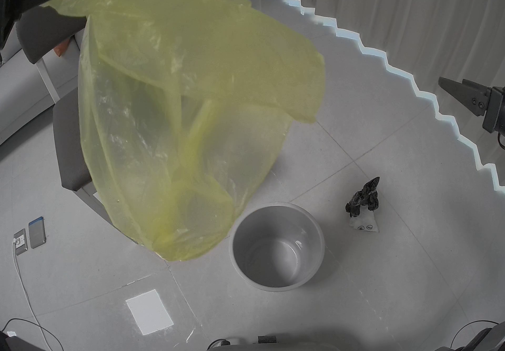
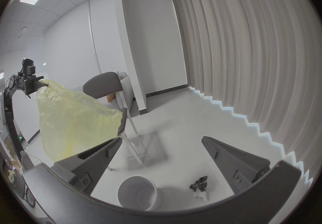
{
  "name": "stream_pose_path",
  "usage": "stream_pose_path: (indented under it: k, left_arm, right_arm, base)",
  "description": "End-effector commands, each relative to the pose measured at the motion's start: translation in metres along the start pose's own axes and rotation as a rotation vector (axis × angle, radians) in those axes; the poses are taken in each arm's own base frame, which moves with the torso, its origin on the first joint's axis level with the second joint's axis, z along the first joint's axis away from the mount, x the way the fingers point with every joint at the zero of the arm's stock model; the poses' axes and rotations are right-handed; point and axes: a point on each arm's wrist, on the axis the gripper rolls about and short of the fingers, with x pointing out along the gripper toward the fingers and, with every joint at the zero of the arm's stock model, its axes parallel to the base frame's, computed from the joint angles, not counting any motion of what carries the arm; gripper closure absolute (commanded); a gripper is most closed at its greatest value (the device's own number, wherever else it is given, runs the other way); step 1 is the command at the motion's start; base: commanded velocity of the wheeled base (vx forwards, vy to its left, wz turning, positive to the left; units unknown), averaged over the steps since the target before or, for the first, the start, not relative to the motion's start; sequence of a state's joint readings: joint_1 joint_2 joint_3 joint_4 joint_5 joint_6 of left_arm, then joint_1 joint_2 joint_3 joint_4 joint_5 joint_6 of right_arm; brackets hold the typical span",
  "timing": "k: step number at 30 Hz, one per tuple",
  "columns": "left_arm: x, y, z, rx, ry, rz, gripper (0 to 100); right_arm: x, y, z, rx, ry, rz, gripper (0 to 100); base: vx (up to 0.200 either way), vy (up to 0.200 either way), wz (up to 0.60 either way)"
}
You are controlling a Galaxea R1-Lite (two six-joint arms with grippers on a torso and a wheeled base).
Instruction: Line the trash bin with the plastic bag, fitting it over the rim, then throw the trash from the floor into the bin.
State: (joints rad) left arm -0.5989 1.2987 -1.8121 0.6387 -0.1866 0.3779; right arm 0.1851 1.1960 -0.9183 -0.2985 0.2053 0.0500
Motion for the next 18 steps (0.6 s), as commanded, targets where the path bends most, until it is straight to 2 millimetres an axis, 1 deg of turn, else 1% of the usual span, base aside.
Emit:
stream_pose_path:
  k: [1, 4, 5, 8, 13, 16, 18]
  left_arm:
    - [0.006, -0.007, -0.002, 0.007, 0.002, -0.048, 100]
    - [0.008, -0.009, -0.001, 0.01, -0.008, -0.066, 100]
    - [0.011, -0.011, 0.001, 0.012, -0.025, -0.082, 100]
    - [0.016, -0.013, 0.003, 0.016, -0.039, -0.093, 100]
    - [0.016, -0.02, 0.007, 0.019, -0.048, -0.107, 100]
    - [0.018, -0.02, 0.008, 0.02, -0.053, -0.1, 100]
    - [0.017, -0.02, 0.01, 0.021, -0.069, -0.097, 100]
  right_arm:
    - [0.017, -0.003, -0.007, 0.03, 0.046, 0.026, 0]
    - [0.018, -0.002, -0.008, 0.048, 0.054, 0.055, 0]
    - [0.026, 0.002, -0.01, 0.062, 0.071, 0.1, 0]
    - [0.037, 0.008, -0.012, 0.097, 0.091, 0.137, 0]
    - [0.048, 0.016, -0.018, 0.122, 0.122, 0.18, 0]
    - [0.053, 0.025, -0.024, 0.137, 0.151, 0.216, 0]
    - [0.059, 0.035, -0.032, 0.158, 0.187, 0.246, 0]
  base:
    - [0.0, 0.0, 0.0]
    - [0.0, 0.0, 0.0]
    - [0.0, 0.0, 0.0]
    - [0.0, 0.0, 0.0]
    - [0.0, 0.0, 0.0]
    - [0.0, 0.0, 0.0]
    - [0.0, 0.0, 0.0]
